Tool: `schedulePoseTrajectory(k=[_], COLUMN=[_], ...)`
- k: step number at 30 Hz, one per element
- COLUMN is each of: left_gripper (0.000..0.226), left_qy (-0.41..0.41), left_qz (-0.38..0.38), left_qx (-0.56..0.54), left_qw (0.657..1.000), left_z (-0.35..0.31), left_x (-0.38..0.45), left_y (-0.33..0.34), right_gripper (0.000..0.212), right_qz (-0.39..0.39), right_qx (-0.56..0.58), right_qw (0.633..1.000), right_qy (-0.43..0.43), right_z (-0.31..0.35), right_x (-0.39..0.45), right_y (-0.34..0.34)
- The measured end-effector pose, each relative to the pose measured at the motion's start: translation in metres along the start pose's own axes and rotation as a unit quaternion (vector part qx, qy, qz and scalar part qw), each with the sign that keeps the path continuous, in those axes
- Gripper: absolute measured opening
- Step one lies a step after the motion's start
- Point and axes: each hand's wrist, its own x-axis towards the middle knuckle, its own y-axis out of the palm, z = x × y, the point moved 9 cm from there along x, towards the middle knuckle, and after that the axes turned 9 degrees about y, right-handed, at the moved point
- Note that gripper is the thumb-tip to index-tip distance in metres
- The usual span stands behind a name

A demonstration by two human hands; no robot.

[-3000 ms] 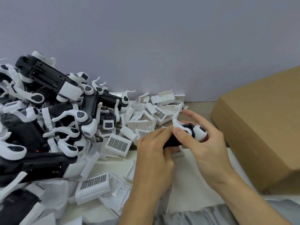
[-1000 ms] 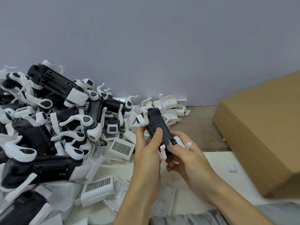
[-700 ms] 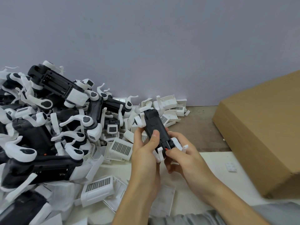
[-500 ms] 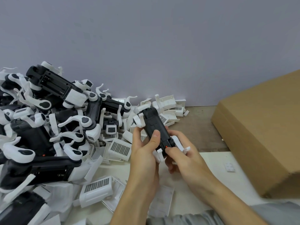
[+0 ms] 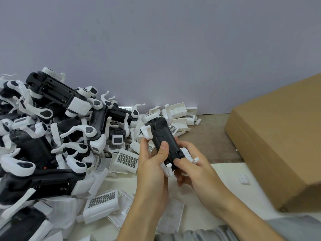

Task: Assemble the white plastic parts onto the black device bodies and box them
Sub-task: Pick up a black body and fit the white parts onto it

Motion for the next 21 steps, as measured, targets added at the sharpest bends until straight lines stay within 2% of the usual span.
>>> schedulePoseTrajectory(k=[4, 12, 21], left_gripper=[0.020, 0.027, 0.025], left_qy=[0.004, 0.009, 0.013], left_qz=[-0.001, -0.004, 0.013], left_qx=[-0.005, 0.009, 0.011], left_qw=[1.000, 1.000, 1.000], left_z=[-0.0024, -0.0017, -0.0013], left_x=[-0.0005, 0.0000, 0.0000], left_y=[0.0000, 0.0025, 0.0028], right_gripper=[0.039, 0.038, 0.025], right_qz=[0.010, -0.019, -0.021], right_qx=[0.003, -0.016, 0.013], right_qw=[1.000, 1.000, 1.000], right_qy=[0.003, 0.003, -0.004], right_z=[-0.0009, -0.0005, 0.0033], right_x=[-0.0010, -0.0006, -0.0021], right_y=[0.0011, -0.0031, -0.0016])
